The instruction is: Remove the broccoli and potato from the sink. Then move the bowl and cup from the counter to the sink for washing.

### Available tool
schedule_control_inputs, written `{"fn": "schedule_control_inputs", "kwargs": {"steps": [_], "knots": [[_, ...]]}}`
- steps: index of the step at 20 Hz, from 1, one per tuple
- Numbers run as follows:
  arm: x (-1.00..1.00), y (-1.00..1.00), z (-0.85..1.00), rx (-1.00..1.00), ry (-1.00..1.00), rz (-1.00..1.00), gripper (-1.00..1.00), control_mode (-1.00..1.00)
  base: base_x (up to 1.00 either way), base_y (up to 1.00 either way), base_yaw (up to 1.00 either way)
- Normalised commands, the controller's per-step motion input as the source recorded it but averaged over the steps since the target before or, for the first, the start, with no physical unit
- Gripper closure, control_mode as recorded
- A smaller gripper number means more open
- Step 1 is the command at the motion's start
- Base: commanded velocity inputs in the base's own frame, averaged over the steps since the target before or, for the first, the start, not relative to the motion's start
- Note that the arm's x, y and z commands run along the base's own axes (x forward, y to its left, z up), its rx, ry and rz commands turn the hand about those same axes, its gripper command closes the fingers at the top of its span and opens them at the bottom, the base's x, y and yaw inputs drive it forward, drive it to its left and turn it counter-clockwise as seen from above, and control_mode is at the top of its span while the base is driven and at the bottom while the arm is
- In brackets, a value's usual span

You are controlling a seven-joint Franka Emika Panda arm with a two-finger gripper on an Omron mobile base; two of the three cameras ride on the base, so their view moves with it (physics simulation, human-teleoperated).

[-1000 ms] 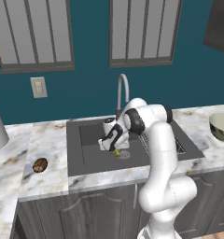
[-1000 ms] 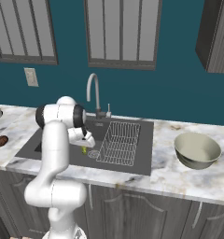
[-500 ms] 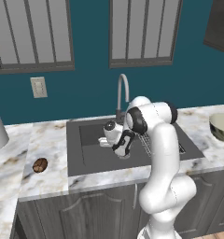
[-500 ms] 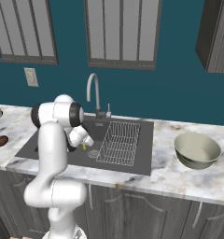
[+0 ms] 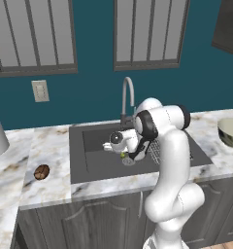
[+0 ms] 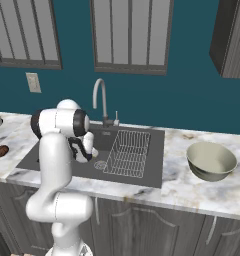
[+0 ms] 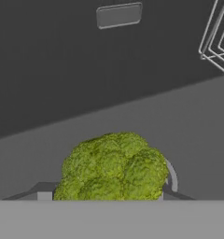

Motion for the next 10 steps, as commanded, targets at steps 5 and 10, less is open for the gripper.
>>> {"fn": "schedule_control_inputs", "kwargs": {"steps": [5, 10], "knots": [[0.01, 0.17, 0.41, 0.0, 0.01, -0.03, 1.0, -1.0, 0.0, 0.0, 0.0], [0.03, 0.12, 0.5, 0.0, 0.07, -0.03, 1.0, -1.0, 0.0, 0.0, 0.0]]}}
